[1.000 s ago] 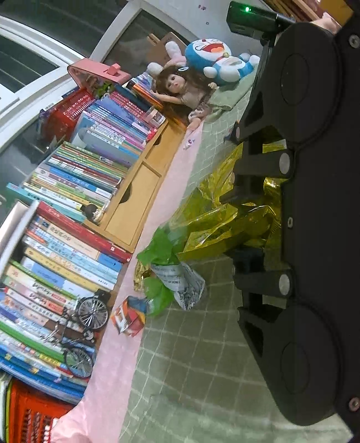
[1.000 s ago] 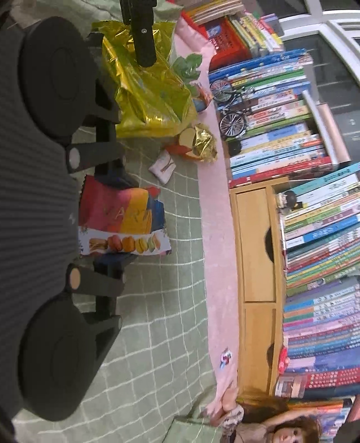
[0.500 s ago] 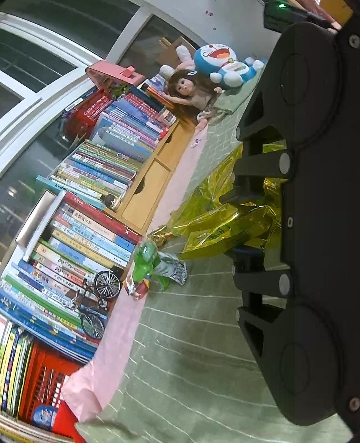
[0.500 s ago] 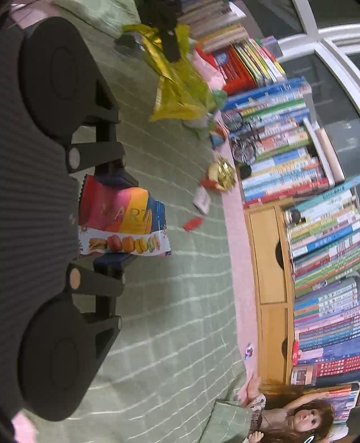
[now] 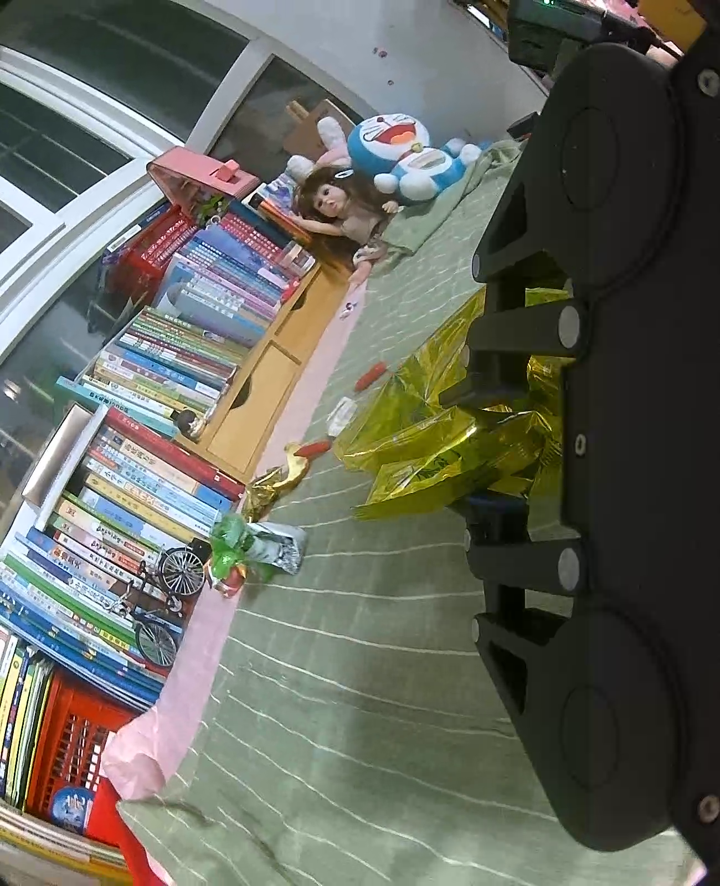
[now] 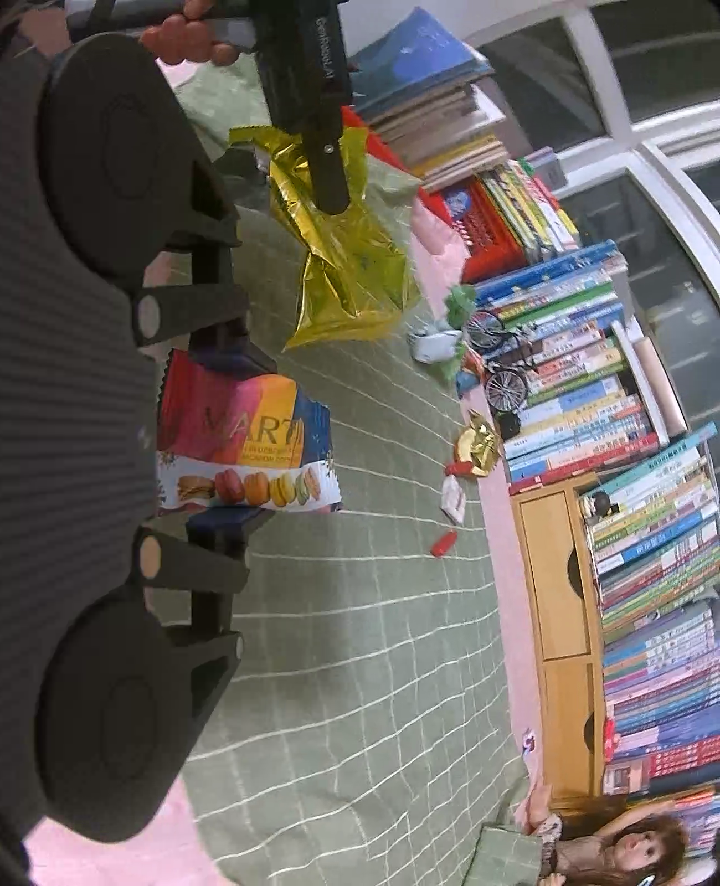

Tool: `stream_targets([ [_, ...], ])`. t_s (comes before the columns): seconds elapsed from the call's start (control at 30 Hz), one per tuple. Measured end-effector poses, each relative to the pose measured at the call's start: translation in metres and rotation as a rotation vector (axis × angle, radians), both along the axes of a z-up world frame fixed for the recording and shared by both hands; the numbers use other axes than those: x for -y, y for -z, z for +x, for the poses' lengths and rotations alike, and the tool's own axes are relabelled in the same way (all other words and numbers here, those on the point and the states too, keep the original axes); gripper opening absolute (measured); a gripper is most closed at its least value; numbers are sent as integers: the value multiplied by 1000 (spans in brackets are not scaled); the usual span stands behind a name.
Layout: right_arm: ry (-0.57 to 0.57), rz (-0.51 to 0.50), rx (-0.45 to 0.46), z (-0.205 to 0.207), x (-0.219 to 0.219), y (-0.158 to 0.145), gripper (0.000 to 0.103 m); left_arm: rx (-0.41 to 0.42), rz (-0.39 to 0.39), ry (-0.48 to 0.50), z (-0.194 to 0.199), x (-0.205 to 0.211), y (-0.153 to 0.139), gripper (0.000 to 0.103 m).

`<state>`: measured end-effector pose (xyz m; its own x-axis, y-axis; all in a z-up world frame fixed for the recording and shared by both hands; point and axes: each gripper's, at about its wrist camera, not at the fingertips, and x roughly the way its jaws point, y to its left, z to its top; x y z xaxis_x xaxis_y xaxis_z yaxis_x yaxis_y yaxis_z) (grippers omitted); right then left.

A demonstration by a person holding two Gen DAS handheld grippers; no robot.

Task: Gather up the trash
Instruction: 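Carry the gold foil bag and orange snack packet down past the bed edge toward the bin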

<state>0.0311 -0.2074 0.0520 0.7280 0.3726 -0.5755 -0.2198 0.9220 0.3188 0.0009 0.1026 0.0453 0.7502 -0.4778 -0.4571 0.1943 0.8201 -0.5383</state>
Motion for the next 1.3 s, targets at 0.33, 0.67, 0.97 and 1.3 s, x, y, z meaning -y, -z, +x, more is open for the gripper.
stream_targets([
  [0.33, -28, 80, -51, -47, -8, 14, 52, 2, 5, 11, -64, -1, 2, 28],
  [0.67, -61, 34, -21, -95, -10, 9, 52, 9, 39, 37, -124, 2, 7, 28],
  [0.97, -86, -27, -22, -135, -23, 18, 52, 2, 50, 65, -166, 3, 11, 28],
  [1.3, -98, -17, -84, -149, -29, 36, 51, -28, 79, 81, -194, -2, 18, 28],
])
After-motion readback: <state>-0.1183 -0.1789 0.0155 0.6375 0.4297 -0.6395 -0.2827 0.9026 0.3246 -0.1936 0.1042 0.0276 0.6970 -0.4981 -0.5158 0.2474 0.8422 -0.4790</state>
